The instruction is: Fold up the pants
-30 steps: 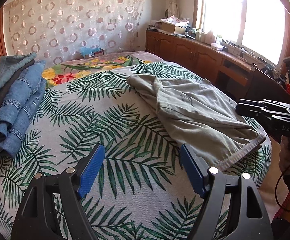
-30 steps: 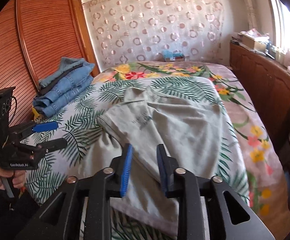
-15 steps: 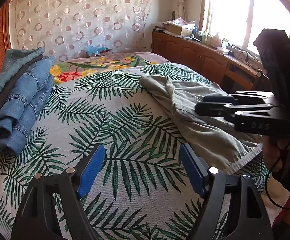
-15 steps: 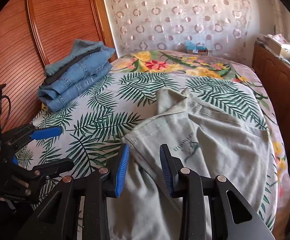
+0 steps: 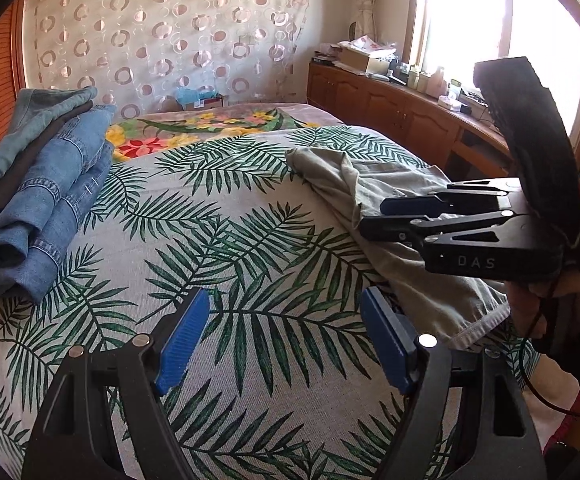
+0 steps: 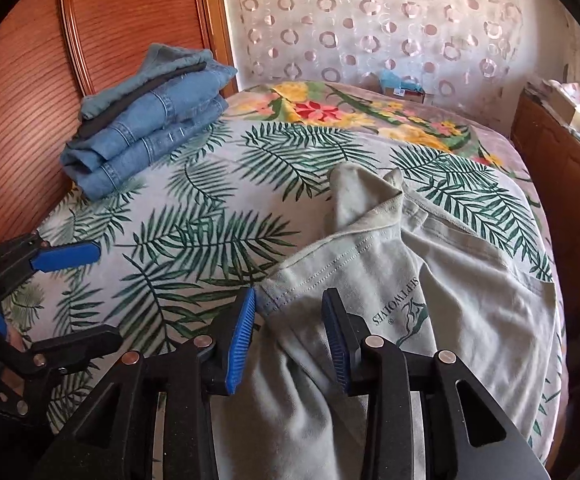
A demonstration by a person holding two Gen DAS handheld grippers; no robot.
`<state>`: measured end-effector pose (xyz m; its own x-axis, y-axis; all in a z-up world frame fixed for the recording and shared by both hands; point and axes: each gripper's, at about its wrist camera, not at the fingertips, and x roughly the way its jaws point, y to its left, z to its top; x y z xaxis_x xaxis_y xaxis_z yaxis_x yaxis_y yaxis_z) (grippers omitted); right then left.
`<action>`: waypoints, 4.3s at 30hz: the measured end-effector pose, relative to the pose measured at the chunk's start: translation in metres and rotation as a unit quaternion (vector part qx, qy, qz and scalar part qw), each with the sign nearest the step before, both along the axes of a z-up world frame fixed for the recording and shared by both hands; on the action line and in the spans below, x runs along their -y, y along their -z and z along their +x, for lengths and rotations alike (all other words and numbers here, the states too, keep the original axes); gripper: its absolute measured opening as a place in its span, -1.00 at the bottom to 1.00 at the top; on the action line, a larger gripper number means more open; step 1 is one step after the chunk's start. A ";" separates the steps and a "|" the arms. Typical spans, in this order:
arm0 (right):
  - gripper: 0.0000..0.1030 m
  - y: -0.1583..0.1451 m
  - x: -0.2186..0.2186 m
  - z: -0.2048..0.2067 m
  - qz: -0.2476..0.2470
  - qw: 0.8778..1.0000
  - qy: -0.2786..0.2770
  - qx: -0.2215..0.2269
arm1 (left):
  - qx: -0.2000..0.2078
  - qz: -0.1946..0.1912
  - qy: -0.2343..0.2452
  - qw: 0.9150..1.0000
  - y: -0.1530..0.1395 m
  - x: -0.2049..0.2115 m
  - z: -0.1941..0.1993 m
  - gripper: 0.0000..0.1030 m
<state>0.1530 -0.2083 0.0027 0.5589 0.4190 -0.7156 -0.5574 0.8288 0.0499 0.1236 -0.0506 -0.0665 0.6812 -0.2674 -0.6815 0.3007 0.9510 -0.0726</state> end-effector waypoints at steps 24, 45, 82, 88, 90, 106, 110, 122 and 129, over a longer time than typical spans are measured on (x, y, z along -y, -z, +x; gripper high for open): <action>-0.92 -0.034 0.111 0.038 0.002 0.989 0.137 0.051 | 0.002 0.003 0.013 1.000 -0.002 0.010 -0.004 0.52; -0.32 -0.023 0.116 0.053 -0.005 0.984 0.175 0.040 | -0.004 0.009 0.028 1.000 0.000 0.025 -0.004 0.52; -0.62 -0.004 0.147 0.084 0.007 0.985 0.173 -0.007 | -0.057 0.028 0.074 0.995 0.029 0.075 0.019 0.52; -0.93 -0.010 0.146 0.082 0.014 0.986 0.169 0.012 | -0.056 0.028 0.072 0.995 0.029 0.075 0.019 0.52; -0.94 -0.011 0.153 0.080 0.014 0.982 0.186 0.022 | -0.056 0.029 0.072 0.995 0.029 0.075 0.020 0.52; -0.47 -0.022 0.155 0.040 0.031 0.978 0.205 0.022 | -0.054 0.032 0.070 0.996 0.029 0.075 0.020 0.52; -0.44 -0.021 0.152 -0.001 0.024 0.982 0.187 0.022 | -0.054 0.031 0.070 0.996 0.030 0.075 0.020 0.52; -0.44 -0.012 0.156 -0.098 0.030 0.986 0.163 0.017 | -0.054 0.033 0.070 0.996 0.030 0.075 0.020 0.53; -0.45 -0.010 0.162 -0.116 0.036 0.986 0.164 -0.002 | -0.054 0.033 0.070 0.996 0.030 0.075 0.020 0.53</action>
<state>0.0372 -0.3701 0.0125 0.6703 0.2654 -0.6930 -0.2596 0.9587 0.1161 0.1433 -0.1256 -0.0961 0.5621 -0.3064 -0.7682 0.4244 0.9041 -0.0500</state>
